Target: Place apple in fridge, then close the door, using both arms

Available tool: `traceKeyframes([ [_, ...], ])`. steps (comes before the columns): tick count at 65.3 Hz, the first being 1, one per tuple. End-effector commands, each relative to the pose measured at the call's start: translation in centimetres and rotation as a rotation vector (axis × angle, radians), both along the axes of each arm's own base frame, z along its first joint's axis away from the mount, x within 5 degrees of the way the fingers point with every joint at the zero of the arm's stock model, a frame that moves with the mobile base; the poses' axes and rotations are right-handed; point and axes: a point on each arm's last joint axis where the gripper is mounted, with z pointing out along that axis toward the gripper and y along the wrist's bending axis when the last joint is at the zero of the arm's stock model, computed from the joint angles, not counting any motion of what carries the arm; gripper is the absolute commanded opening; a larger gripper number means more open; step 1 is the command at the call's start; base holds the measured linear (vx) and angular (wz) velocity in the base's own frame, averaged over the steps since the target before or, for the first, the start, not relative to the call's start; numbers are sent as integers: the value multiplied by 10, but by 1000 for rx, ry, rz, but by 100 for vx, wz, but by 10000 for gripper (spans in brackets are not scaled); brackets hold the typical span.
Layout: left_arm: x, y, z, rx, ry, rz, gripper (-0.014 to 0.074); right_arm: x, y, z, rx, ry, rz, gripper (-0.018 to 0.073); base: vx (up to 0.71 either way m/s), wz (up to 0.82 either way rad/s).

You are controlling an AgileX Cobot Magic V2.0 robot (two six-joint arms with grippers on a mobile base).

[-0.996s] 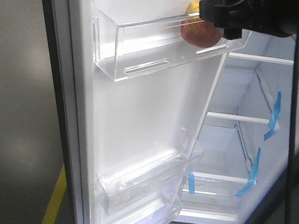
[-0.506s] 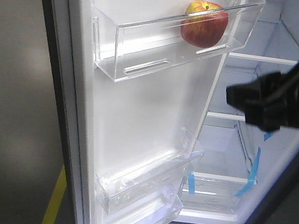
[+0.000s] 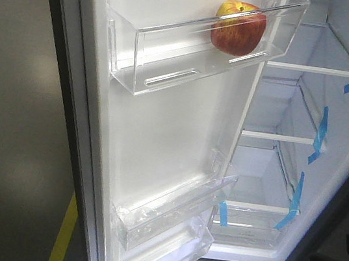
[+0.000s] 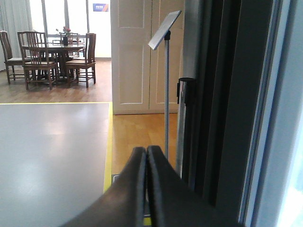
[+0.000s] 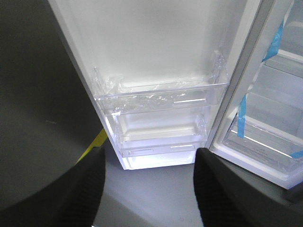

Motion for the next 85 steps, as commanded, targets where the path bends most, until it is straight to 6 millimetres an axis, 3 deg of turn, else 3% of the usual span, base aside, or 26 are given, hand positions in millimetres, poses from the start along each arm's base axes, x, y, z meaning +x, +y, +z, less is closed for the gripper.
traceKeyframes([
  [1, 0, 0, -2, -16, -58, -3, -6, -16, -4, 5, 63, -65, 10, 398, 0, 0],
  [17, 0, 0, -2, -16, -58, -3, -6, -58, -19, -4, 64, -54, 48, 398, 0, 0],
  [30, 0, 0, -2, -16, -58, -3, -6, -78, -27, -8, 58, -60, 64, 398, 0, 0],
  [59, 0, 0, -1, -18, -66, -3, -6, -82, -29, -9, 56, -61, 69, 398, 0, 0],
  [85, -6, 2, 22, -66, -325, 7, -6, -82, -29, -9, 56, -61, 69, 396, 0, 0],
])
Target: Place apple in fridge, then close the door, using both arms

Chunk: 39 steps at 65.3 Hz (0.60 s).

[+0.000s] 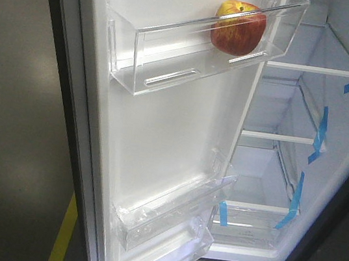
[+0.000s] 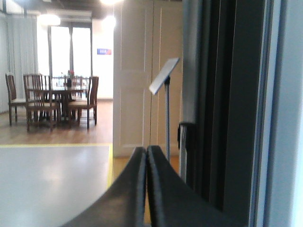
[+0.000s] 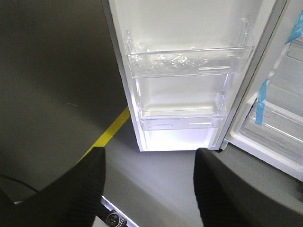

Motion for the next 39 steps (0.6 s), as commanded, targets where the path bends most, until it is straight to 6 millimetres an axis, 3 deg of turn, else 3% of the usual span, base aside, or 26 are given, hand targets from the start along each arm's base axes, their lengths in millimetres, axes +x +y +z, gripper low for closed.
traceKeyframes([
  [1, -4, 1, 7, -58, -146, -5, -6, 3, 2, 10, 36, -54, 0, 396, 0, 0],
  [9, -8, 4, 32, -151, -218, -10, -6, 3, 2, 10, 36, -54, 0, 396, 0, 0],
  [17, -5, 3, 65, -145, -183, -18, -6, 3, 2, 10, 36, -54, 0, 396, 0, 0],
  [27, 17, -2, 105, -118, 5, -32, -6, 3, 2, 10, 36, -54, 0, 396, 0, 0],
  [39, 56, -8, 136, -14, 279, -42, -6, 3, 2, 10, 36, -54, 0, 396, 0, 0],
])
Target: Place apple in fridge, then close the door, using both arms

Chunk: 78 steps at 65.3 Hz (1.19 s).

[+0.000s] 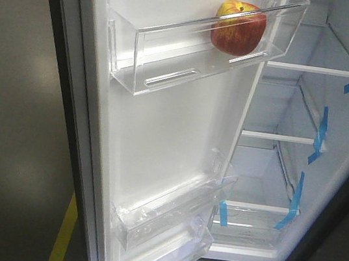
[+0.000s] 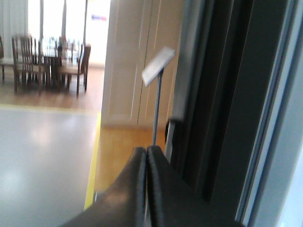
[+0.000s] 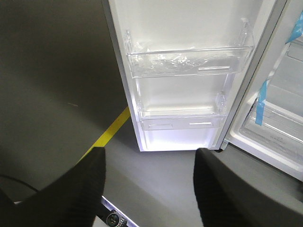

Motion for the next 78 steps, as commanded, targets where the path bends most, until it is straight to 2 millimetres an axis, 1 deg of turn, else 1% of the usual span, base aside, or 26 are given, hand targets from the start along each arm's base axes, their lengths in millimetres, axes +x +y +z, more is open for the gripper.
traceKeyframes([
  [1, 22, -3, 25, 59, 75, -17, -6, 3, 2, 10, 36, -54, 0, 396, 0, 0],
  [7, 46, -7, 29, 114, 211, -38, -6, 3, 2, 10, 35, -55, 1, 396, 0, 0],
  [13, 69, -9, 34, 134, 290, -50, -6, 3, 2, 10, 35, -55, 1, 396, 0, 0],
  [20, 96, -11, 35, 161, 366, -54, -6, 3, 2, 10, 35, -55, 1, 396, 0, 0],
  [24, 113, -13, 32, 182, 418, -55, -6, 3, 2, 10, 35, -55, 1, 396, 0, 0],
  [29, 130, -13, 31, 207, 480, -59, -6, 3, 2, 10, 35, -55, 1, 396, 0, 0],
  [33, 147, -15, 26, 227, 568, -68, -6, 3, 2, 10, 35, -55, 1, 396, 0, 0],
  [43, 184, -19, 22, 284, 725, -106, -6, 3, 2, 10, 35, -55, 1, 396, 0, 0],
  [44, 189, -19, 19, 290, 748, -111, -6, 3, 2, 10, 35, -55, 1, 396, 0, 0],
  [50, 211, -21, 17, 318, 797, -131, -6, 3, 2, 10, 35, -55, 1, 396, 0, 0],
  [53, 224, -22, 13, 328, 835, -141, -6, 3, 2, 10, 35, -55, 1, 396, 0, 0],
  [54, 227, -23, 14, 331, 835, -142, -6, 3, 2, 10, 35, -55, 1, 396, 0, 0],
  [60, 246, -25, 11, 358, 871, -163, -6, 3, 2, 10, 35, -55, 1, 396, 0, 0],
  [68, 266, -27, 12, 405, 884, -200, -6, 3, 2, 10, 35, -55, 1, 396, 0, 0],
  [78, 284, -34, 13, 432, 901, -281, -6, 3, 2, 10, 35, -55, 1, 396, 0, 0],
])
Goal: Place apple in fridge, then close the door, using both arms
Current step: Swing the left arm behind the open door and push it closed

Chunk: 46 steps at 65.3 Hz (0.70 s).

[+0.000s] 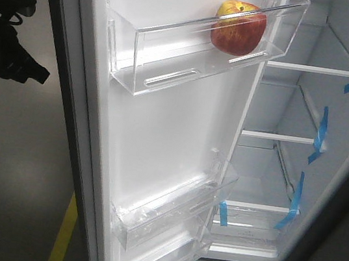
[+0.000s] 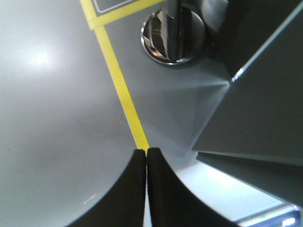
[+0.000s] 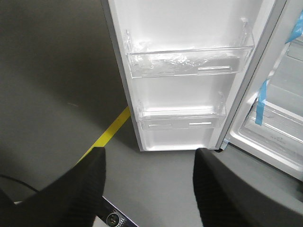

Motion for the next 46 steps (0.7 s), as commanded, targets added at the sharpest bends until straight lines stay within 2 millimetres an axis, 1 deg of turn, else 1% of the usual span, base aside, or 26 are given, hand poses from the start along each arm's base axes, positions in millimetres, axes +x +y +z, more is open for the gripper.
traceKeyframes([
  [1, 4, -7, 27, -31, -88, -58, -6, 3, 2, 10, 35, -55, 1, 396, 0, 0],
  [9, 17, -16, 28, -104, -96, -110, -6, 3, 2, 10, 35, -55, 1, 396, 0, 0],
  [19, 24, -27, 26, -203, -104, -164, -6, 3, 2, 10, 35, -55, 1, 396, 0, 0],
  [29, 24, -37, 31, -308, -124, -230, -6, 3, 2, 10, 35, -55, 1, 396, 0, 0],
  [46, 15, -54, 39, -460, -115, -381, -6, 3, 2, 10, 35, -55, 1, 396, 0, 0],
])
